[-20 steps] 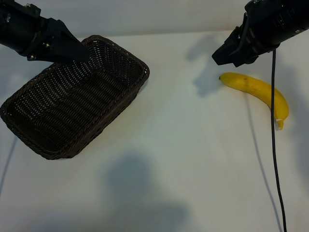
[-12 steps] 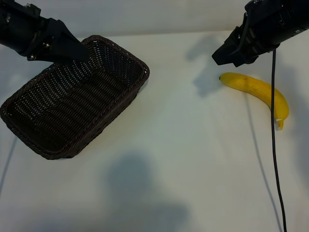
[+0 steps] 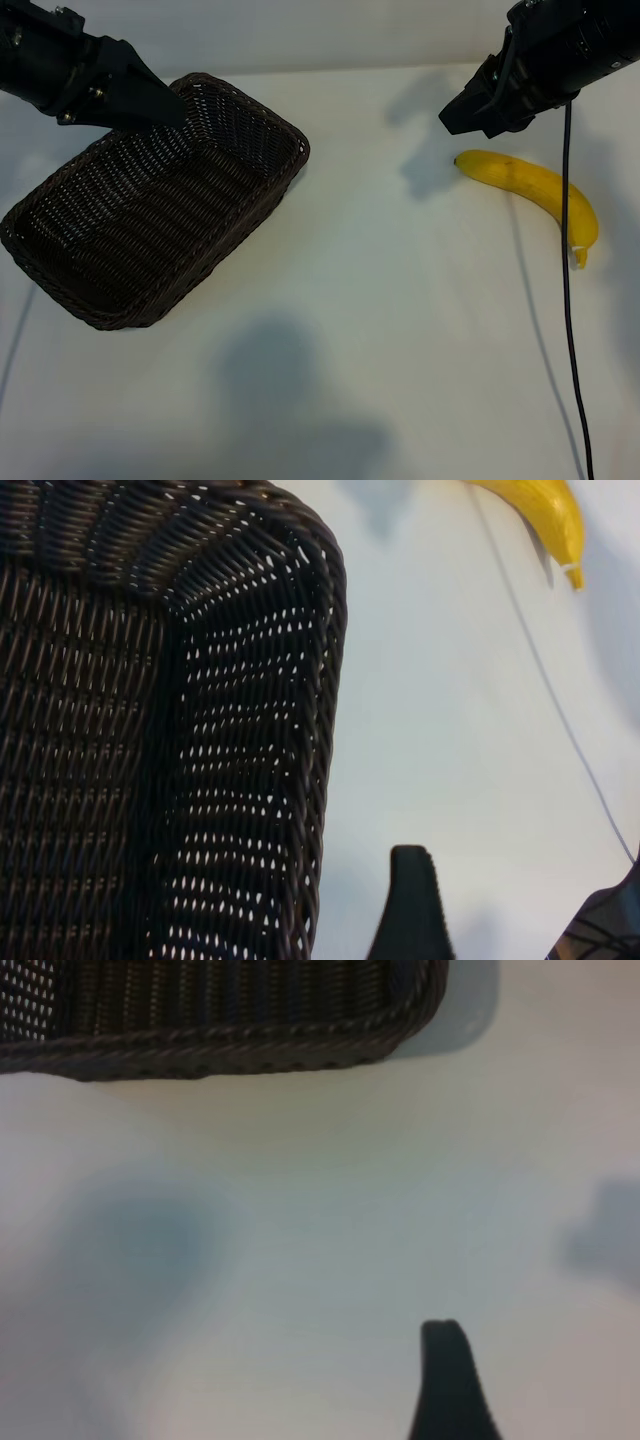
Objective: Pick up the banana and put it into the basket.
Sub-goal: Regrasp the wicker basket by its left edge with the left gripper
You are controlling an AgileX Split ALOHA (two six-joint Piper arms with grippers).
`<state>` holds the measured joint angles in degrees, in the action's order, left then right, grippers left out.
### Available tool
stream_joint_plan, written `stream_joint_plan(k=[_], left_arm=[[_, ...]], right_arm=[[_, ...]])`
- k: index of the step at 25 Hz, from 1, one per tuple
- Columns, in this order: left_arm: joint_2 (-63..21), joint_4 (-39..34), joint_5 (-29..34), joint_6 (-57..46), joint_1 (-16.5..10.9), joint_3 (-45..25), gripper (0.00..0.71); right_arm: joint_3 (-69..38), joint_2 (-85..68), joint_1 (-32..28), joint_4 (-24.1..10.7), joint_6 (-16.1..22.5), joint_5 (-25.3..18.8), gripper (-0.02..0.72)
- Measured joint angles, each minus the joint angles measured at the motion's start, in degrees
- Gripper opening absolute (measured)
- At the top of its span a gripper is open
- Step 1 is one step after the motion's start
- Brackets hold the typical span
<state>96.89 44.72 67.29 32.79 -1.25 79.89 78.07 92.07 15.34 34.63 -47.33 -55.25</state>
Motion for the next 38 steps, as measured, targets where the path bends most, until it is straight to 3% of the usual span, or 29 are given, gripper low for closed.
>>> stream_joint_plan(k=[5,10,13,15,20,26,29,33,38], left_arm=[[0.0,0.0,-0.7,0.0,0.0,0.0,0.573],[0.0,0.8,-5.9,0.0,0.0,0.0,0.573],[0.0,1.2,-4.8,-5.9,-0.7,0.0,0.572],[-0.1,-1.7,0.0,-11.7,-2.5,0.0,0.566],[-5.2,-14.9,0.1,-21.8,-7.9,-3.3,0.524],[-16.9,-17.2,0.0,-24.6,-15.6,-7.9,0.496],[-19.7,-19.0,-0.2,-26.0,-19.8,-13.8,0.497],[-22.0,-20.6,-4.7,-27.6,-24.0,-24.1,0.497],[-22.0,-19.4,-14.2,-28.6,-25.0,-33.1,0.495]], right_arm=[[0.0,0.0,0.0,0.0,0.0,0.0,0.467],[0.0,0.0,0.0,0.0,0.0,0.1,0.467],[0.0,0.0,0.0,0.0,0.2,0.1,0.467],[0.0,0.0,0.0,0.0,0.2,0.1,0.467],[0.0,0.0,0.0,0.0,1.3,0.1,0.467],[0.0,0.0,0.0,0.0,1.9,0.1,0.467],[0.0,0.0,0.0,0.0,1.9,0.2,0.467],[0.0,0.0,0.0,0.0,2.2,0.4,0.467],[0.0,0.0,0.0,0.0,2.6,0.4,0.467]])
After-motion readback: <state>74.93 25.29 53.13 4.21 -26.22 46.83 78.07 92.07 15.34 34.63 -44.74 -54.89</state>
